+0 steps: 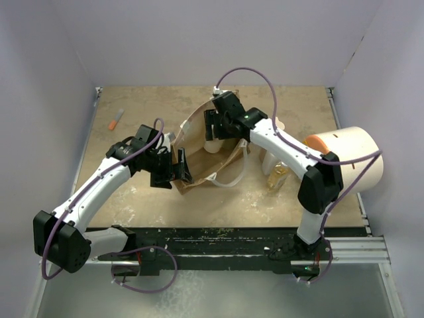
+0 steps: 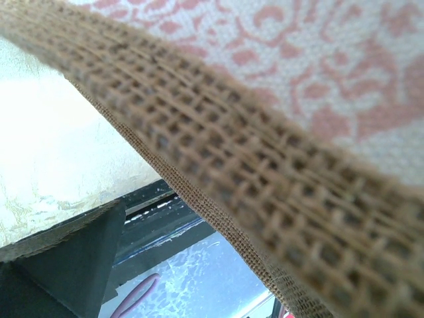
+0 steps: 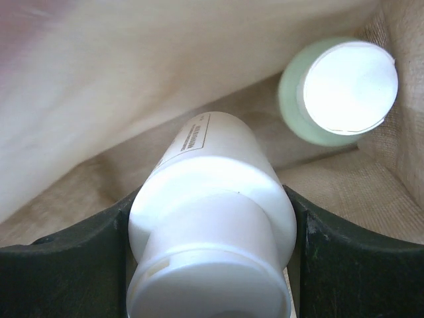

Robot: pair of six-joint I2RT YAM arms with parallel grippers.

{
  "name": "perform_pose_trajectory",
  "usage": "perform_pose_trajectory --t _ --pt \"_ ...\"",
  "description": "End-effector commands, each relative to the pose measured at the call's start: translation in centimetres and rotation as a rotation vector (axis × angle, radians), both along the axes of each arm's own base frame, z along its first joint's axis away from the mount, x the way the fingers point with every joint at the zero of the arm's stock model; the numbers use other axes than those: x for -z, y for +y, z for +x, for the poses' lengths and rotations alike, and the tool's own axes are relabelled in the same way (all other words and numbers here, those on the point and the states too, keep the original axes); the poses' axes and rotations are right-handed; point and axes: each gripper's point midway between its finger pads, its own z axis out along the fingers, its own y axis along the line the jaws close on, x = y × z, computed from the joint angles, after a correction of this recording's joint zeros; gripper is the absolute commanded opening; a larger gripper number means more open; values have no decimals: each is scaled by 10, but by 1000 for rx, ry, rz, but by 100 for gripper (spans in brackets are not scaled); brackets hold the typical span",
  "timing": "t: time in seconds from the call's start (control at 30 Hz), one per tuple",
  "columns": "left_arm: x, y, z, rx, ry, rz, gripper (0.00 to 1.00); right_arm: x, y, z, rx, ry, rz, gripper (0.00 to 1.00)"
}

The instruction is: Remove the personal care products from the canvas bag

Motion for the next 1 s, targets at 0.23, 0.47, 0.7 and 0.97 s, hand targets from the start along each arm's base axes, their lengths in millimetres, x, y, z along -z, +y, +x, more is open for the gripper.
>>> perform_pose_trajectory --t 0.23,0.47,0.7,0.97 --pt "-12 -1 5 23 -55 -1 99 -130 23 -24 -91 -128 448 0" --pt "-11 2 8 9 -74 10 99 -180 8 -50 -105 -162 639 0" --pt "-8 2 12 8 -84 21 99 -197 -36 -79 -71 -219 545 0" --pt "-6 3 14 7 -95 28 99 -190 -84 -135 -195 -277 367 0"
